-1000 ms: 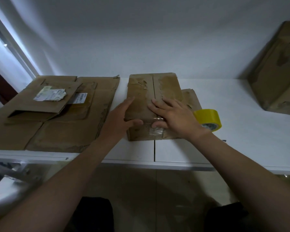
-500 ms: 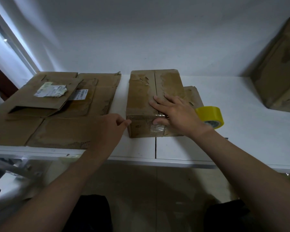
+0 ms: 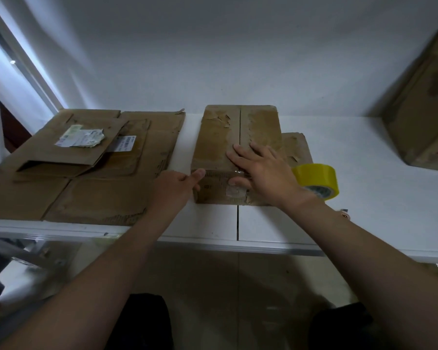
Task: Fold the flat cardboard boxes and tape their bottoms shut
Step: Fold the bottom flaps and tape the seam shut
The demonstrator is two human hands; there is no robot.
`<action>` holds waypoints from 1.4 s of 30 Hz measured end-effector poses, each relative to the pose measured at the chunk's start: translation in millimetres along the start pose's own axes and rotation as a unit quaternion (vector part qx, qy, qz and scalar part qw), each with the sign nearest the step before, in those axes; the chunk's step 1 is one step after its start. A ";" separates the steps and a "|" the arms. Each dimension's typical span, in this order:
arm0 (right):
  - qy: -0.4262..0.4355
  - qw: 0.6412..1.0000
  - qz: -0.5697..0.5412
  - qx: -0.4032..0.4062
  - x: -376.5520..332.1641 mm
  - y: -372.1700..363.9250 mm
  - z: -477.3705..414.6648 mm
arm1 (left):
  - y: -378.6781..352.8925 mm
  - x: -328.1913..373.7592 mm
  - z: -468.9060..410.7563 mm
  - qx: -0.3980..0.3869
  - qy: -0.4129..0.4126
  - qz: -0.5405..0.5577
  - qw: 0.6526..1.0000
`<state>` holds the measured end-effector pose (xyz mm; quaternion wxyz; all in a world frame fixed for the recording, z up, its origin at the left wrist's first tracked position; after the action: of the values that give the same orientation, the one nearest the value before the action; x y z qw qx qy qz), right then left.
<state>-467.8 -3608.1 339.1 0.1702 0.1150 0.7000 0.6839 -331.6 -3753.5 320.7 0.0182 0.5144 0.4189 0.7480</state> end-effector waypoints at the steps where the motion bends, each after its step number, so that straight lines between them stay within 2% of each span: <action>1: 0.005 1.000 -0.020 0.003 0.1 2.2 -0.3 | 6.3 1.4 0.3 0.022 0.009 -0.001 1.000; 4: 0.033 0.989 -0.140 0.022 5.9 15.6 2.4 | 21.6 26.3 12.3 0.121 -0.008 -0.056 0.991; 7: 0.063 0.981 -0.172 0.062 16.6 35.4 15.6 | 1.9 74.1 21.3 0.139 -0.118 -0.153 0.971; 11: 0.005 0.981 -0.174 0.088 64.7 52.6 50.7 | -45.8 117.7 19.5 0.075 -0.227 -0.157 0.958; 13: -0.031 0.974 -0.205 0.091 92.4 54.0 71.8 | -73.9 138.8 17.9 0.018 -0.291 -0.139 0.946; 15: -0.071 0.962 -0.255 0.073 117.2 46.5 89.7 | -98.6 150.0 9.0 -0.028 -0.316 -0.152 0.936; 18: -0.125 0.950 -0.285 -0.007 142.3 18.1 105.2 | -119.2 146.5 -11.3 -0.037 -0.291 -0.217 0.931; 20: -0.121 0.954 -0.272 -0.039 147.8 2.1 106.9 | -121.3 142.1 -17.4 -0.024 -0.290 -0.211 0.933; 29: -0.039 0.919 -0.389 0.040 142.6 20.1 112.1 | -118.6 136.0 -13.6 0.026 -0.311 -0.228 0.922; 34: -0.019 0.945 -0.318 0.070 127.9 34.6 102.8 | -119.8 135.9 -12.1 0.023 -0.310 -0.240 0.920; 38: -0.027 0.967 -0.248 0.044 119.1 33.1 94.7 | -117.6 135.7 -10.8 0.026 -0.309 -0.239 0.920; 42: -0.035 0.972 -0.232 0.027 112.6 28.0 84.7 | -115.5 137.8 -11.0 0.036 -0.282 -0.212 0.935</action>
<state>-539.3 -3484.9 357.4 0.3455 -0.0221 0.7192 0.6024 -451.6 -3622.2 348.8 0.2750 0.6035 0.5229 0.5355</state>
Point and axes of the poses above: each hand's wrist, its own z-axis away from the middle knuckle, its own y-axis out of the back of the hand, x = y × z, the point moved 10 cm from there along -z, towards the middle knuckle, and after that the axes turned 11 degrees about -x, right-handed, at the moved point
